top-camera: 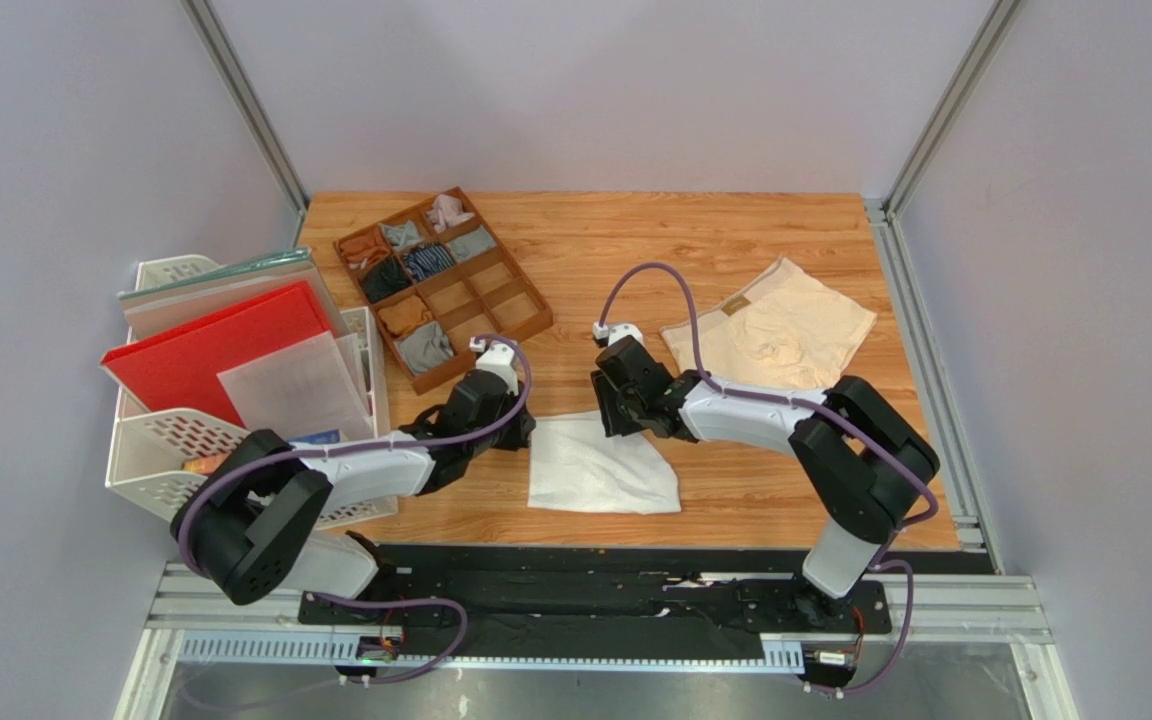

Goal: Roll the underwear
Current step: Adjust the underwear at the center of the board.

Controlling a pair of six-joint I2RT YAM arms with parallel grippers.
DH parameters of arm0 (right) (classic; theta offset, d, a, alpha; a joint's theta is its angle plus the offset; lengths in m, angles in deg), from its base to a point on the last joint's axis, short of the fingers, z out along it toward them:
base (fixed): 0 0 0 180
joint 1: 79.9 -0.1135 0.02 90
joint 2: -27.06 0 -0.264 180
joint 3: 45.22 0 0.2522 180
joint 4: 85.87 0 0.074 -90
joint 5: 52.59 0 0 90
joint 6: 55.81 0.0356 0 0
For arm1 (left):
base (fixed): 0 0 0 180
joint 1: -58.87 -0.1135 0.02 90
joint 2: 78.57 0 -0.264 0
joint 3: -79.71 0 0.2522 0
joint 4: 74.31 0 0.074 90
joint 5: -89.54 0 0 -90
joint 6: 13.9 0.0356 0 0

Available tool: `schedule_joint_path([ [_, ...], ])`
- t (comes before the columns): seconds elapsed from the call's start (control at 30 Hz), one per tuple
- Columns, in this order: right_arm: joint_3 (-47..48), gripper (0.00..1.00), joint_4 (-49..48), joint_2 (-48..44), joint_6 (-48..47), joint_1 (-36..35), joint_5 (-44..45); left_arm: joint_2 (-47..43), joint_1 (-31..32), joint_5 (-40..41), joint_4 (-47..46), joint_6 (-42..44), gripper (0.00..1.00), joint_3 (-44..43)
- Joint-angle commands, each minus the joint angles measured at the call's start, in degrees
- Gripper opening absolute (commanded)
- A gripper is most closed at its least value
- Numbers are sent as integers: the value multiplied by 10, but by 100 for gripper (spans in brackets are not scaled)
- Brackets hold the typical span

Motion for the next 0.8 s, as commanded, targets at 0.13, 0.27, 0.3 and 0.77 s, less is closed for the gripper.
schedule_joint_path([
  [0.13, 18, 34, -37, 23, -21, 13, -14, -2, -4, -2, -5, 3, 0, -1],
  [0.27, 8, 28, -49, 23, -24, 14, -23, 4, -4, -6, -4, 5, 0, -3],
  [0.3, 8, 27, -50, 24, -25, 14, -23, 5, -3, -7, -5, 5, 0, -5],
  [0.77, 16, 2, -18, 10, -33, 13, -19, 9, -4, -13, -7, 6, 0, -10],
])
